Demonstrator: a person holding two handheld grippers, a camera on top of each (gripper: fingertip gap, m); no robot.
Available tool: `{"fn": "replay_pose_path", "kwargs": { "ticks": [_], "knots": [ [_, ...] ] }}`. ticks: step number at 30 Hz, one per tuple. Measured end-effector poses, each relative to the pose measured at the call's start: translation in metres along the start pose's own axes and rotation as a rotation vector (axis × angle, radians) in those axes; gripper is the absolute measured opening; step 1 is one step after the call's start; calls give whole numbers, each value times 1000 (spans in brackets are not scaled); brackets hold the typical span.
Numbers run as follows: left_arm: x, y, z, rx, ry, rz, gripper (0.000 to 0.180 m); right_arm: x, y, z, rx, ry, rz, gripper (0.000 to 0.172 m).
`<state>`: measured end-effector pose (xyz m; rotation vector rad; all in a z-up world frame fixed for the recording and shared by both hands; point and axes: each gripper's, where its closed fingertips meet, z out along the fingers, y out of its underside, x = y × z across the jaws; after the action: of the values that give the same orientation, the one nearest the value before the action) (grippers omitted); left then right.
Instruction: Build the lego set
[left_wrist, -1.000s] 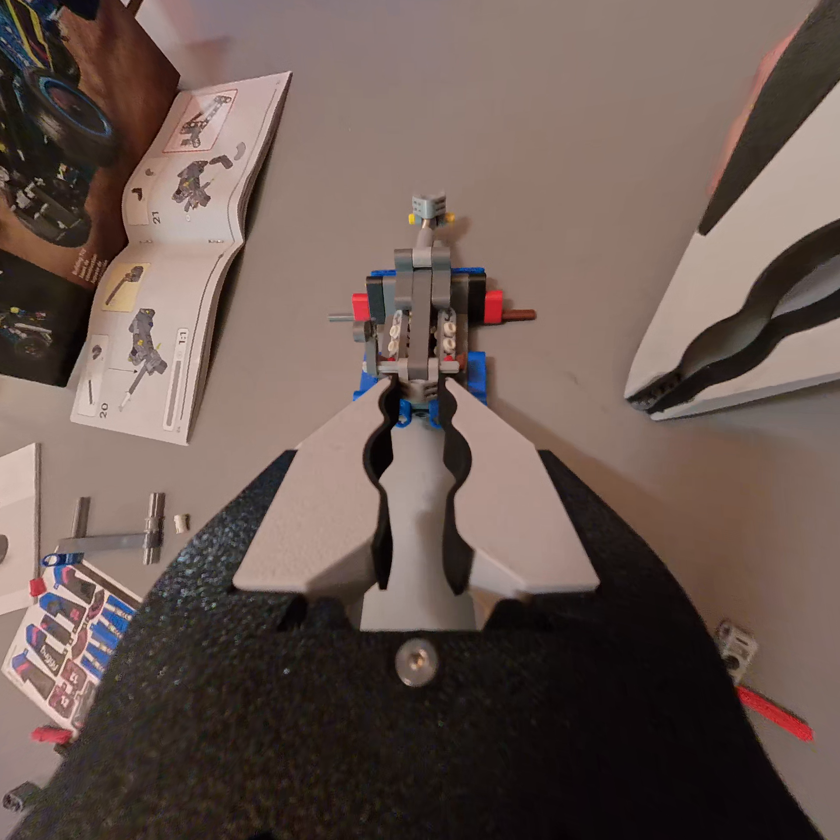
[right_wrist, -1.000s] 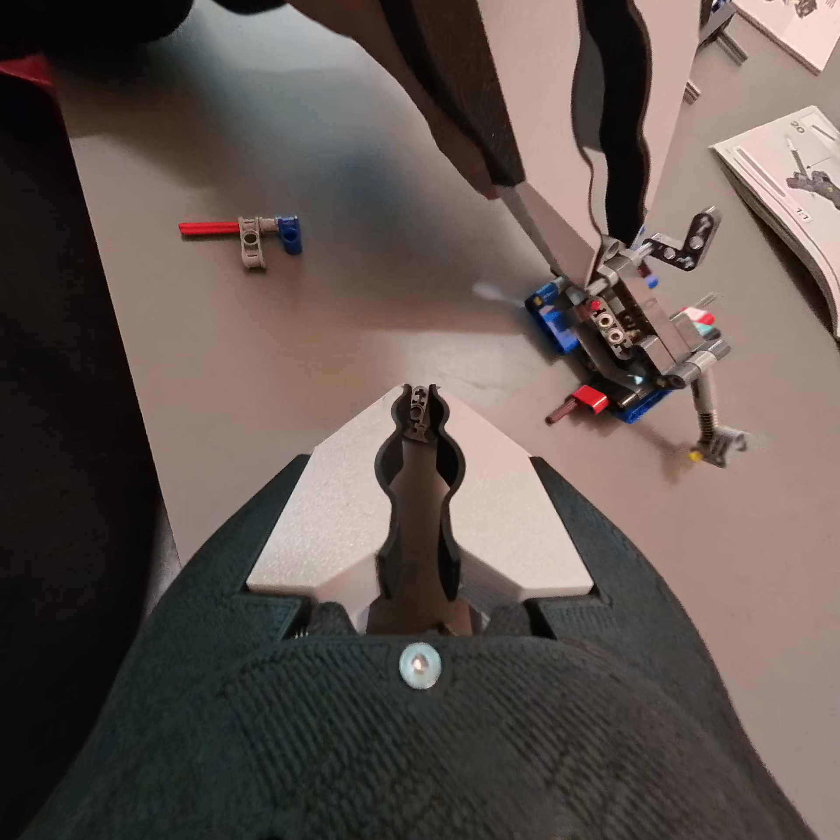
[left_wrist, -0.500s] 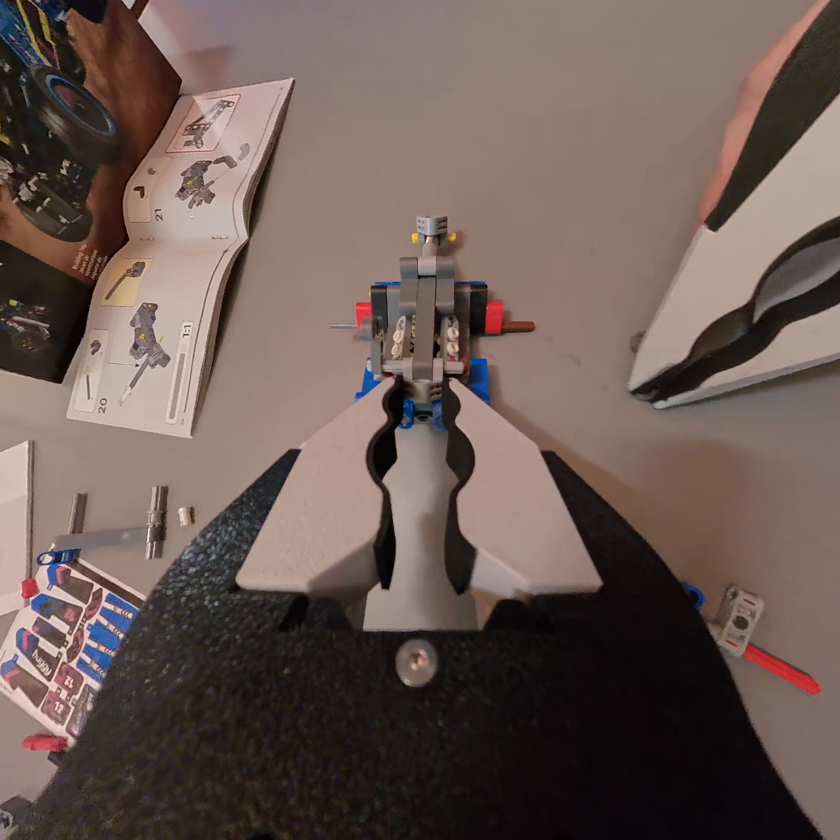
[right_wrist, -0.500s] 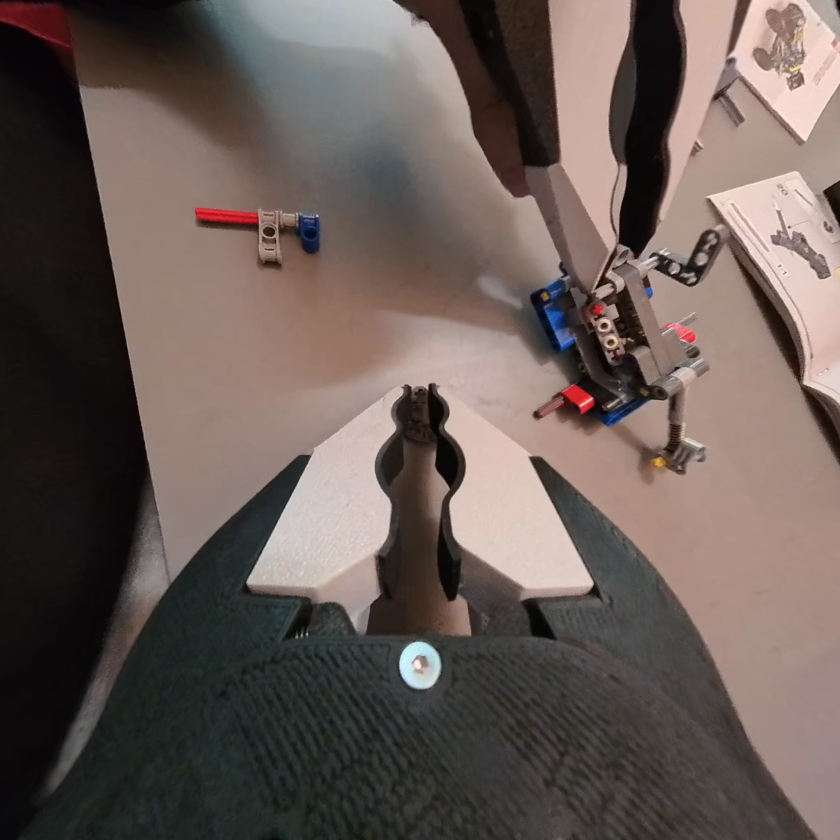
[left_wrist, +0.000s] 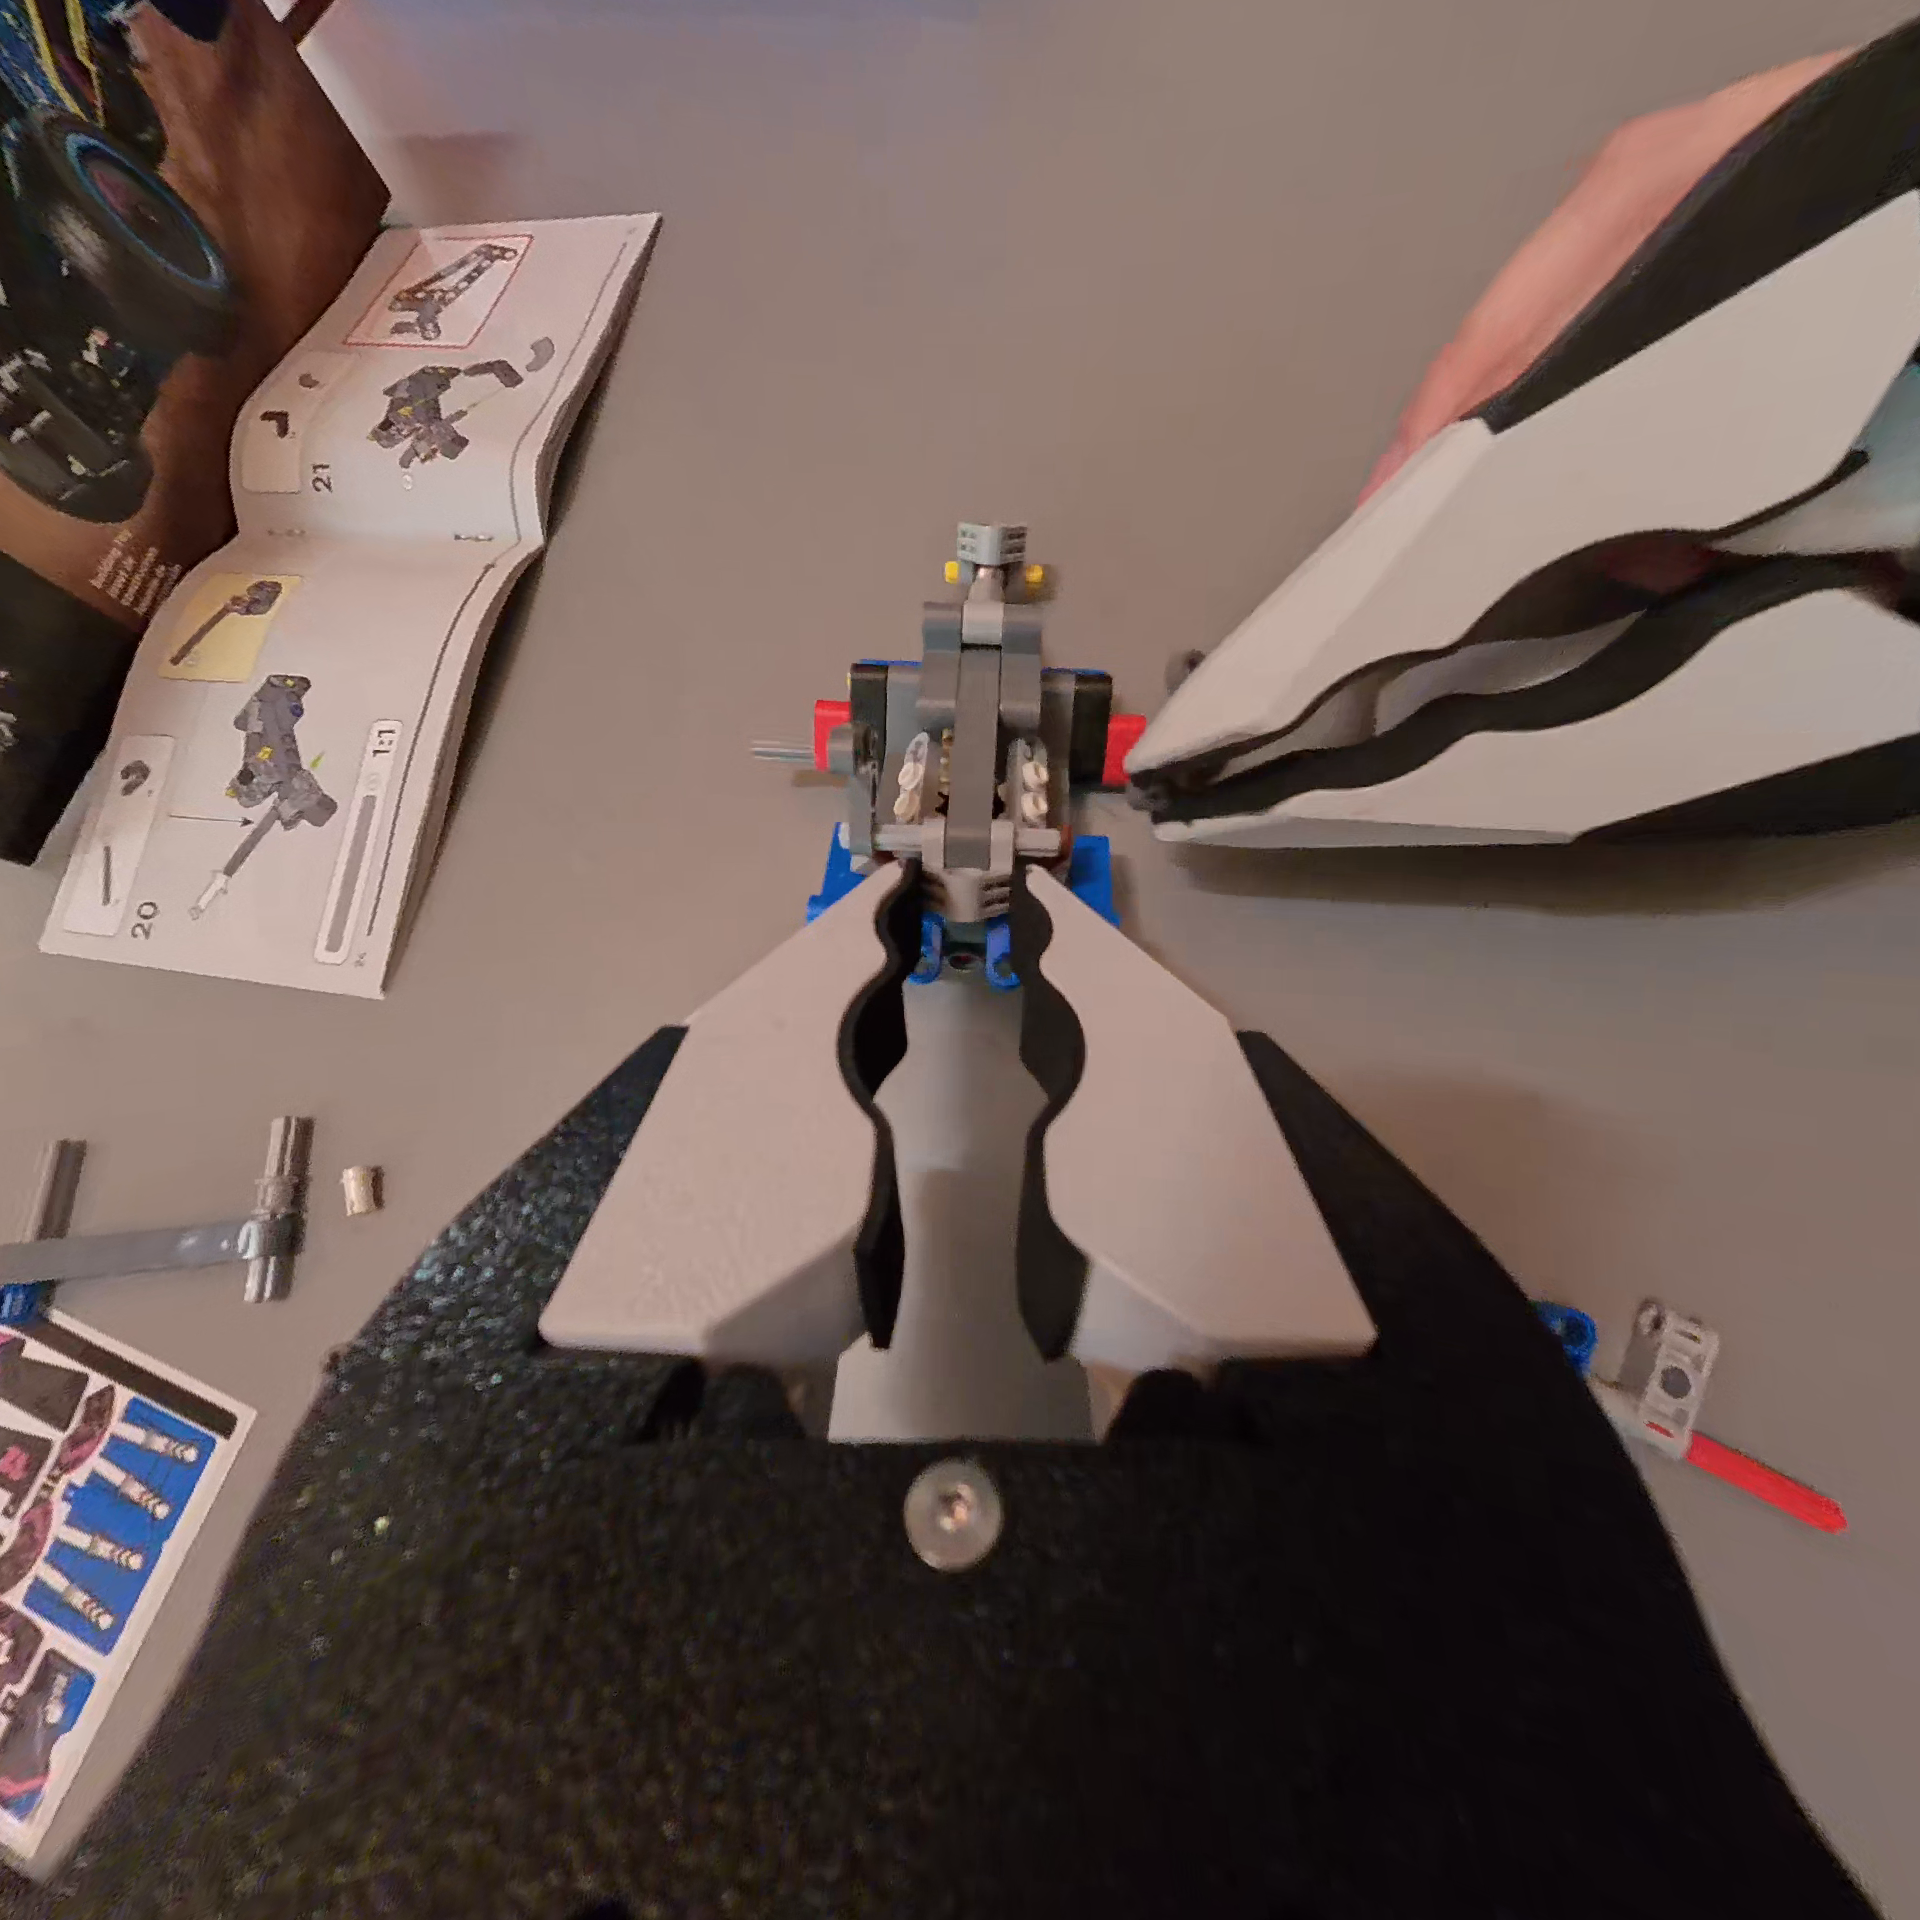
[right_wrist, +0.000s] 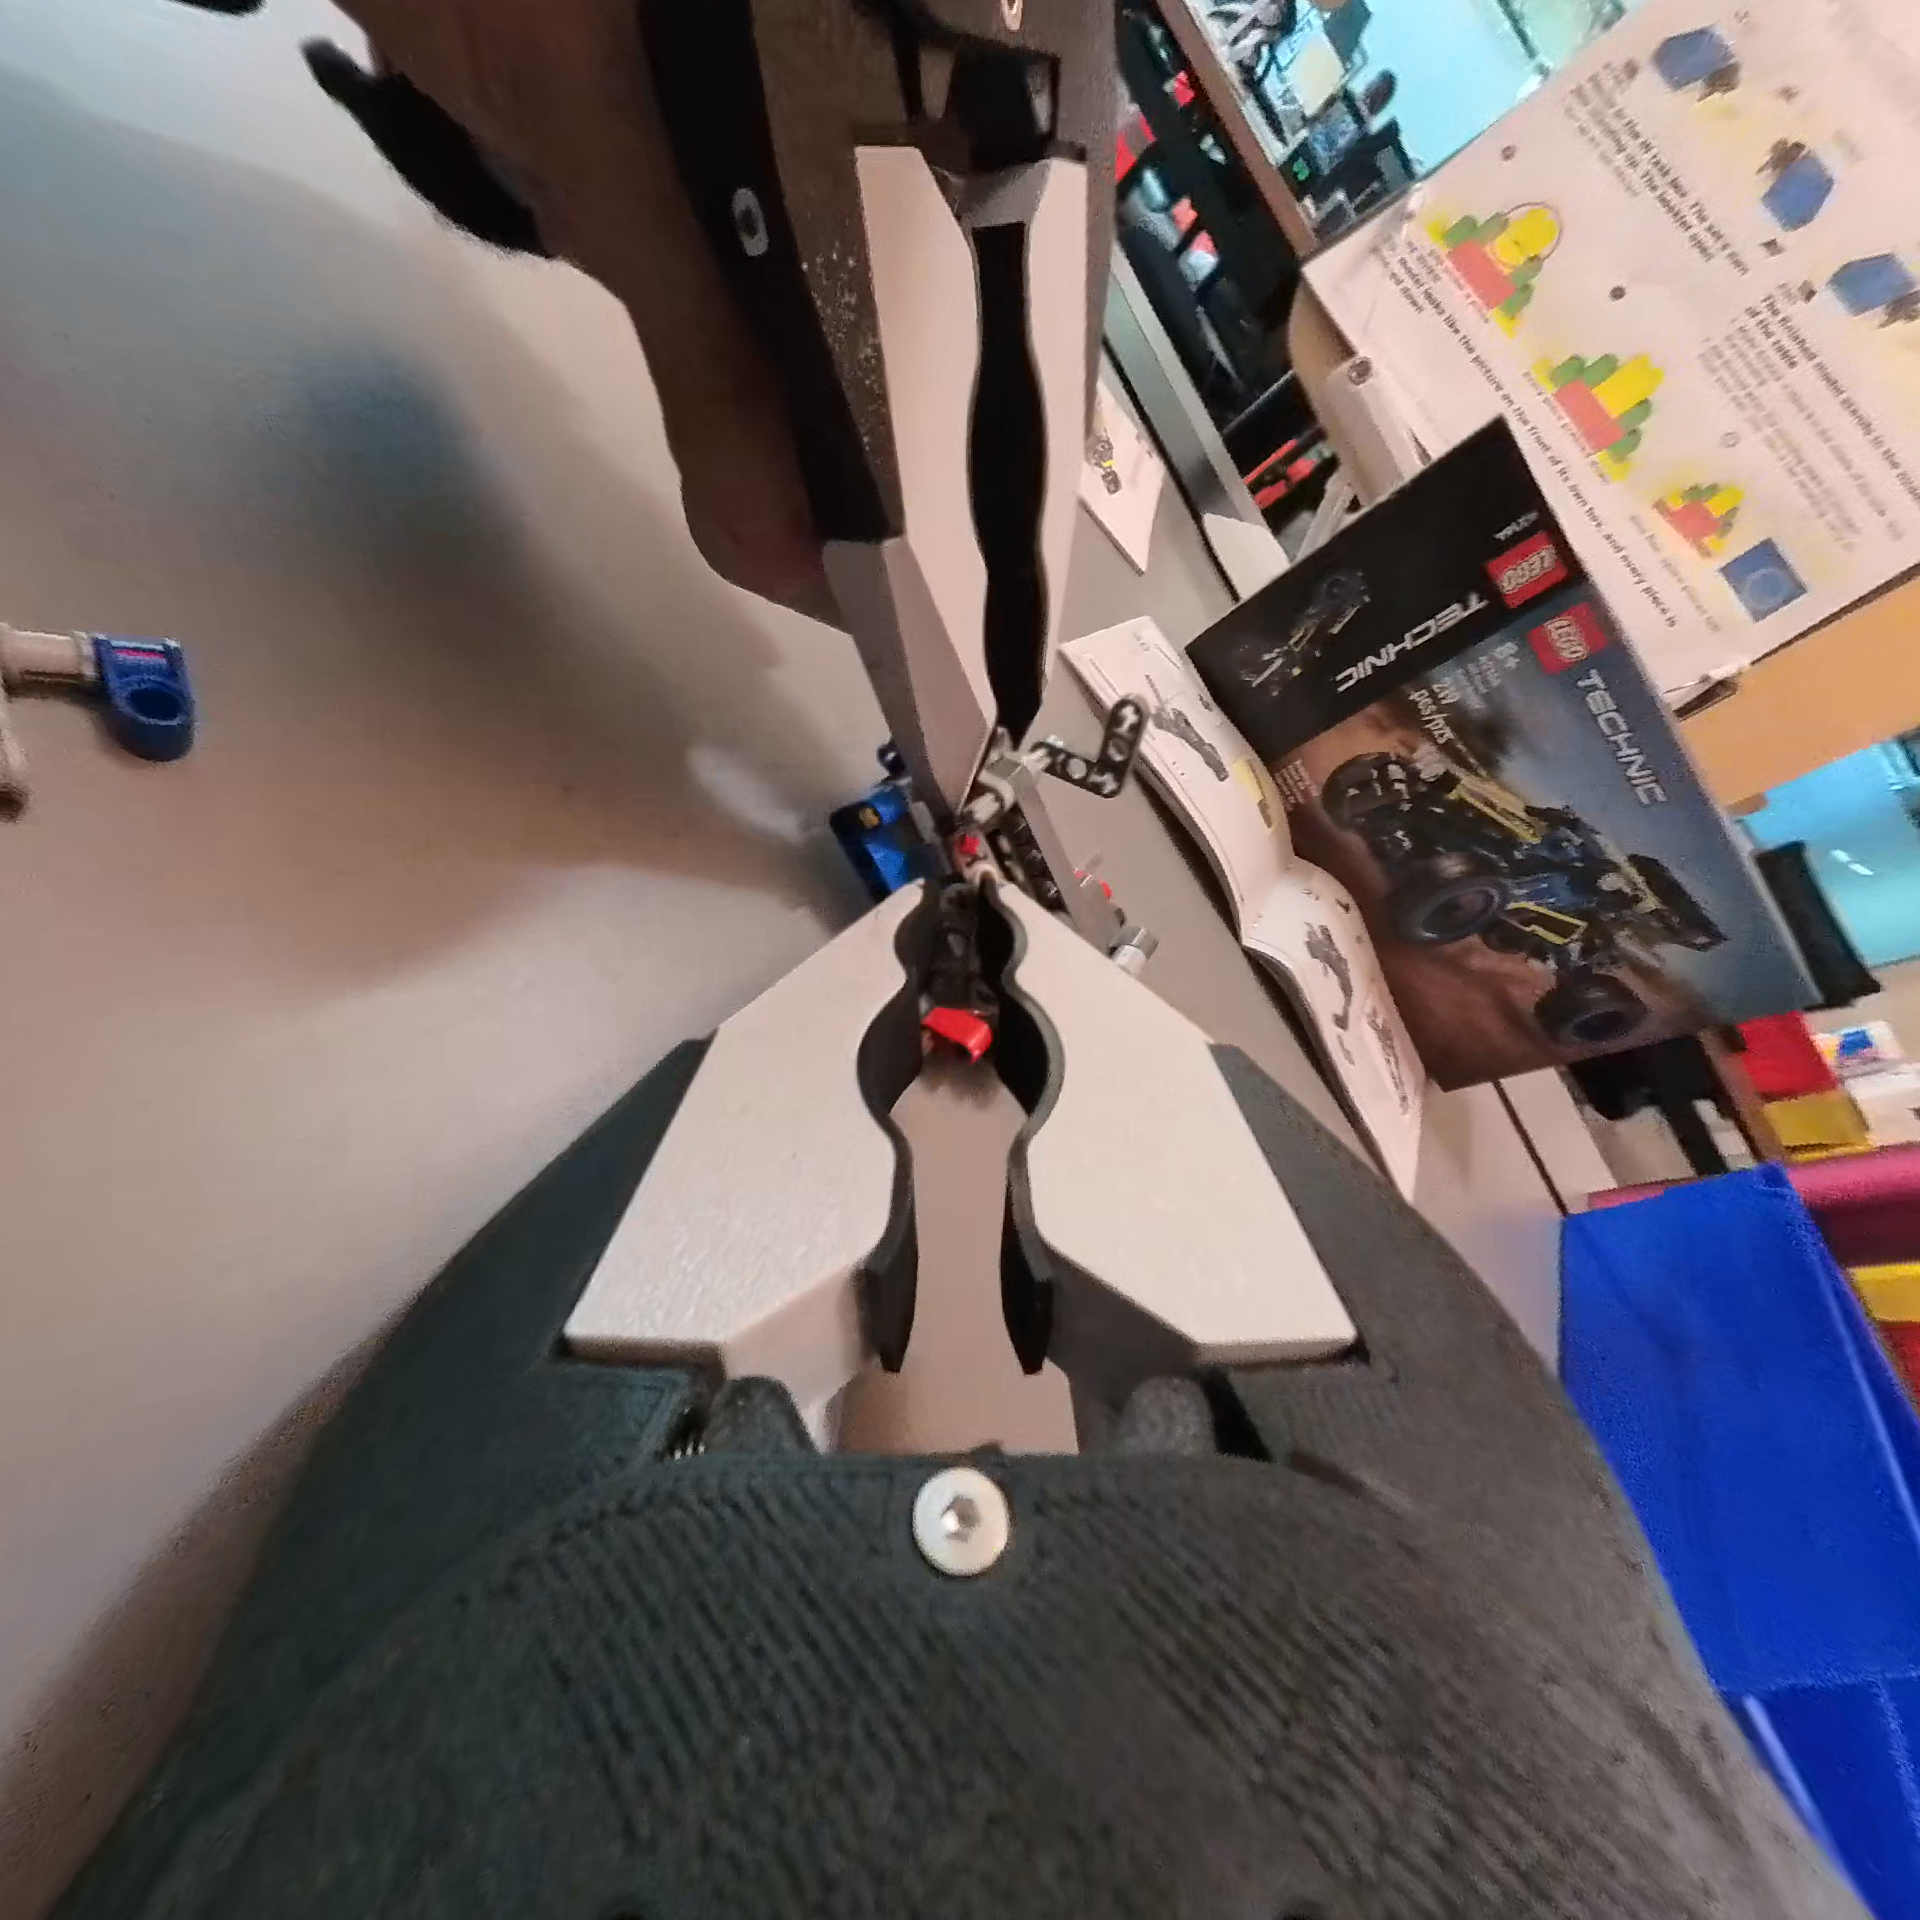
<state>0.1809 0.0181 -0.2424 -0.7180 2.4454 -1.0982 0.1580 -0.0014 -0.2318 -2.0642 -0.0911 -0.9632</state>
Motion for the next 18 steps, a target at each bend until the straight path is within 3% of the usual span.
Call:
{"fn": "replay_pose_path", "kwargs": {
  "ticks": [8, 18],
  "knots": [
    [0, 1, -1, -10, 17, -83, 13, 7, -9, 8, 30, 82, -54, 4],
    [-1, 5, -1, -35, 11, -114, 13, 0, -9, 15, 30, 20, -35, 4]
  ]
}}
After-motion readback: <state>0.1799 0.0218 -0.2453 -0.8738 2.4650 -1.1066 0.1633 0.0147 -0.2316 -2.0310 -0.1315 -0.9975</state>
